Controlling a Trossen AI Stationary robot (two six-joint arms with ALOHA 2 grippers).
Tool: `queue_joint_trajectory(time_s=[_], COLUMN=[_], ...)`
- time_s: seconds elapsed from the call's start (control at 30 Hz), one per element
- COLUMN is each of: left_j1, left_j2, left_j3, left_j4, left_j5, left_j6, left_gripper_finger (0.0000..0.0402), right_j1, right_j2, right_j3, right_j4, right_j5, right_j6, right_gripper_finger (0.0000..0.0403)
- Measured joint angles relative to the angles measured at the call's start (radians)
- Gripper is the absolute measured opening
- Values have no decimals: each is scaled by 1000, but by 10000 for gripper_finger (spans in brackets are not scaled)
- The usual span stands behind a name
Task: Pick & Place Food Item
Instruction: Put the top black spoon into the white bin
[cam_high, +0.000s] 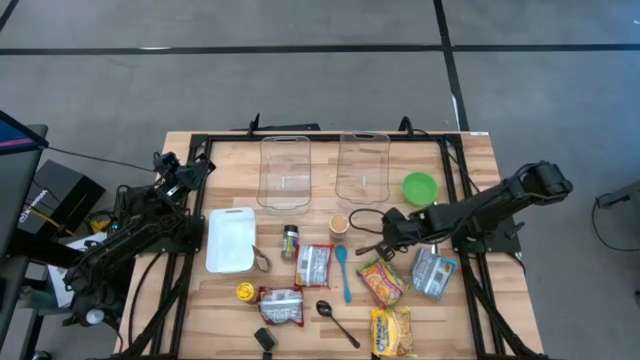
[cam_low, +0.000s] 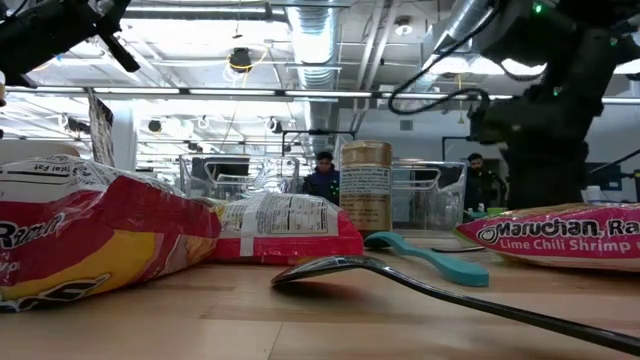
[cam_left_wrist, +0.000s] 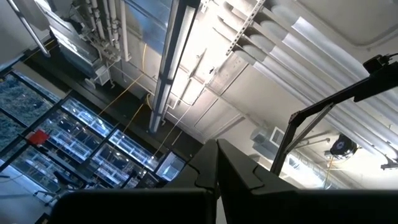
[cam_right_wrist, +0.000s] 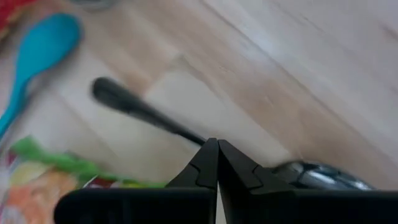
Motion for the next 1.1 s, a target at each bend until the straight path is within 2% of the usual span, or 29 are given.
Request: queue_joint_trajectory(time_s=[0.13,0.27,0.37,0.47,0.73,0.9,1.1], left_j1=[0,0,0,0,0,0,0], left_j2=[0,0,0,0,0,0,0], left_j3=[0,0,0,0,0,0,0], left_j4=[0,0,0,0,0,0,0], left_j5=[0,0,0,0,0,0,0], left_j6=[0,0,0,1,2,3,3], left_gripper_finger=[0,0,0,0,0,0,0], right_j1=[-6,-3,2,0,-57,-66,-62], right_j2=[-55,-90,-93,-77,9,23,22], right_j3=[0,0,0,0,1,30,52], right_j4=[0,5,7,6,-4,-48,-81], right_j5=[-19,-62,-90,-97,-123,-124,-124], right_j6=[-222,-537,-753,-901,-940,-952,-1052], right_gripper_finger=[0,0,0,0,0,0,1])
